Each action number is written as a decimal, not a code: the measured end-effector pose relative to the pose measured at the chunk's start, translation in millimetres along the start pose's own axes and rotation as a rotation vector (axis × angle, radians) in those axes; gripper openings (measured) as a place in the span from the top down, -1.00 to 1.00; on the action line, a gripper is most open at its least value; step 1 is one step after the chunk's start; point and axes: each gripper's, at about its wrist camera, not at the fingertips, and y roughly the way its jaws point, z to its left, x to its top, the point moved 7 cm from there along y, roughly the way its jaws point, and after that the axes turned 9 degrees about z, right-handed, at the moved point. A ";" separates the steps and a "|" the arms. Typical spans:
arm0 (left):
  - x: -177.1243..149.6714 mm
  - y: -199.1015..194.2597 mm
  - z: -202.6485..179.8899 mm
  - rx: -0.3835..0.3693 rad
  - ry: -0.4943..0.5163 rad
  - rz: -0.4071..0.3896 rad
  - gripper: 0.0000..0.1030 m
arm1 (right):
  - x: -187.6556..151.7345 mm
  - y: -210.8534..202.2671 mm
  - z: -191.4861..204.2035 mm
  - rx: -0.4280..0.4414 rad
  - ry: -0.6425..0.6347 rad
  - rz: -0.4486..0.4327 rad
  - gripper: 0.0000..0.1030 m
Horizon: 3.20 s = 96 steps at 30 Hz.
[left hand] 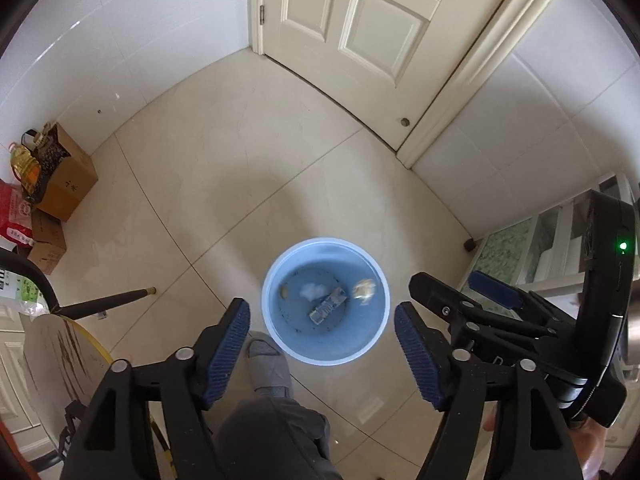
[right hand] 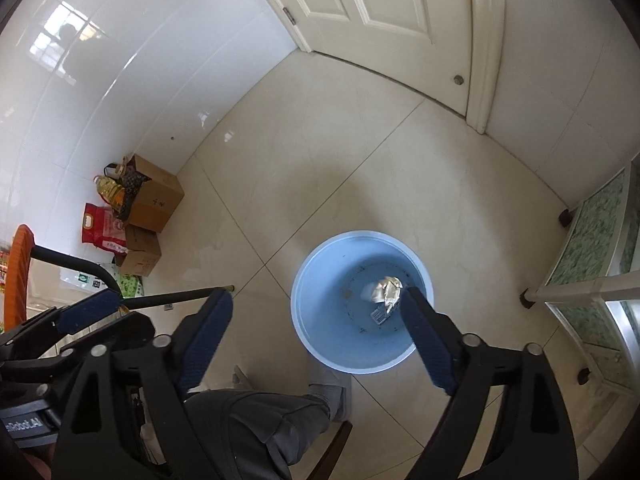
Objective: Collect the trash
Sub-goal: 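Carry both items over the blue bucket and open both tools, then move both open tools back over the table, then grasp the tied white plastic bag bundle with the right tool and lift it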
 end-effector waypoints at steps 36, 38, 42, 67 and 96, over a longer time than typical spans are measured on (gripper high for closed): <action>-297.5 -336.5 68.6 0.151 -0.103 -0.715 -0.85 | -69.4 -236.6 205.2 0.056 -0.313 -0.422 -1.00; -329.1 -357.3 81.7 0.171 -0.130 -0.765 -0.92 | -79.3 -247.9 228.4 0.070 -0.356 -0.446 -1.00; -403.2 -382.3 101.9 0.234 -0.186 -0.851 -0.93 | -106.1 -267.3 277.0 0.099 -0.443 -0.494 -1.00; -668.1 -396.1 138.0 0.500 -0.688 -0.976 -0.97 | -273.6 -293.6 499.8 0.239 -0.874 -0.621 -1.00; -515.8 -315.5 294.0 0.372 -0.795 -0.650 -0.97 | -230.1 -74.6 535.3 0.053 -1.029 -0.210 -1.00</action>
